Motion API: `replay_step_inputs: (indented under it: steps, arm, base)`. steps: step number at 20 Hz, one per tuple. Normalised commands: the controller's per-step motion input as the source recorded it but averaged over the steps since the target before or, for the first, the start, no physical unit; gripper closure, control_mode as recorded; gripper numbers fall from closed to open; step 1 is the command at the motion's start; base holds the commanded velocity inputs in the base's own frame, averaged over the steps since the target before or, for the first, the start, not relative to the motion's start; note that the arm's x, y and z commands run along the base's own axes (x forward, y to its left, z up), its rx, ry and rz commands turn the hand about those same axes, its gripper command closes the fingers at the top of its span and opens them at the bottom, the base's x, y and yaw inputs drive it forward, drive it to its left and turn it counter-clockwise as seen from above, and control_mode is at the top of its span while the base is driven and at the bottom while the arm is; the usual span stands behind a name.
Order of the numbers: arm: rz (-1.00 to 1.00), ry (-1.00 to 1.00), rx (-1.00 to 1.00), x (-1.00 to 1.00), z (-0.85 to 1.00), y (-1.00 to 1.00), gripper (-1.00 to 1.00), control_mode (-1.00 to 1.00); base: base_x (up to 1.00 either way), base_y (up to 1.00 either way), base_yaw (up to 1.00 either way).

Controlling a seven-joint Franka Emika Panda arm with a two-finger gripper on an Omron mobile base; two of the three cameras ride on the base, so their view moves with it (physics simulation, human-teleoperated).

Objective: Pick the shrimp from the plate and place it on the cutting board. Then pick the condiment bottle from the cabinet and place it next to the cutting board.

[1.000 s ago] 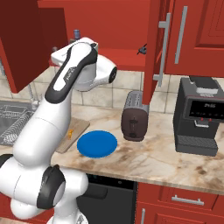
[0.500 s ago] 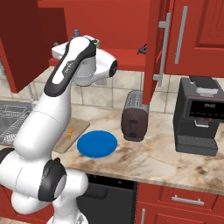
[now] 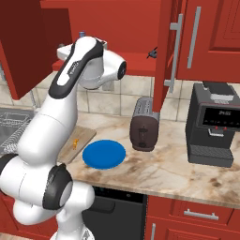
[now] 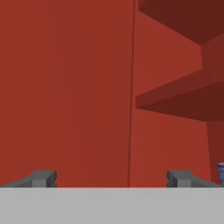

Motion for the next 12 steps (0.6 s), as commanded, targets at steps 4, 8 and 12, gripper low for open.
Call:
replay_step_inputs:
  steps: [4, 8, 12]
  arm:
    - [0.0, 0.0, 0.0, 0.14, 0.0, 0.0, -1.0, -1.0]
    - [0.0, 0.0, 0.0, 0.14, 0.0, 0.0, -1.0, -1.0]
    - [0.0, 0.0, 0.0, 0.15, 0.0, 0.0, -1.0, -1.0]
  base:
    - [0.0, 0.0, 0.0]
    - [0.0, 0.0, 0.0]
    - [0.0, 0.0, 0.0]
